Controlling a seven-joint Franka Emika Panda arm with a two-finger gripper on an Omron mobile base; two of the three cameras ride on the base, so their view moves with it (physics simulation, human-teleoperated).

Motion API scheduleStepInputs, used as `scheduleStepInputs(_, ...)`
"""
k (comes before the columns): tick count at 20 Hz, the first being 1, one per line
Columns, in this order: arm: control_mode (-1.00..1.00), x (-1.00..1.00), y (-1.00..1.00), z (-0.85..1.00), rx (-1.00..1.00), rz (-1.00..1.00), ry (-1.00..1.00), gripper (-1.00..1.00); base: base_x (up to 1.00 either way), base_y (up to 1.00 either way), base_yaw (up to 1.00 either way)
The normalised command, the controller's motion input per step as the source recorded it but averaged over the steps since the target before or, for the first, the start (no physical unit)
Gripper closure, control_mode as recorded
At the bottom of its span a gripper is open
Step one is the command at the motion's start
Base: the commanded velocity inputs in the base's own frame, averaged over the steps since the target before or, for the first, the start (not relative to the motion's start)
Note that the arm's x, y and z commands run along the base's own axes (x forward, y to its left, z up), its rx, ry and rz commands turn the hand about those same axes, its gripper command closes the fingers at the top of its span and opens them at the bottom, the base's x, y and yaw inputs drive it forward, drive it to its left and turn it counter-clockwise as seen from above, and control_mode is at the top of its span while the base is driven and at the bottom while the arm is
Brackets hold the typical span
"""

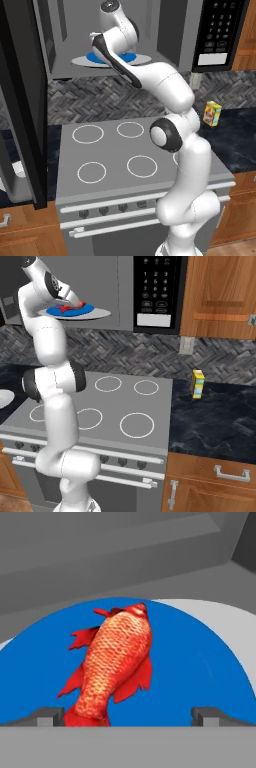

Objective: Pick the fish from the microwave and place it on plate located on the counter.

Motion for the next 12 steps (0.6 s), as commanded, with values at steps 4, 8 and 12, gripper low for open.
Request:
scheduleStepInputs(4, -1.0, 0.52, 0.06, 0.0, 0.0, -0.03, 0.05, -1.0, 0.0, 0.0, 0.0)
scheduleStepInputs(8, -1.0, 0.45, 0.0, 0.0, 0.0, -0.04, 0.03, -1.0, 0.0, 0.0, 0.0)
scheduleStepInputs(12, -1.0, 0.39, 0.0, 0.0, 0.0, -0.05, 0.0, -1.0, 0.0, 0.0, 0.0)
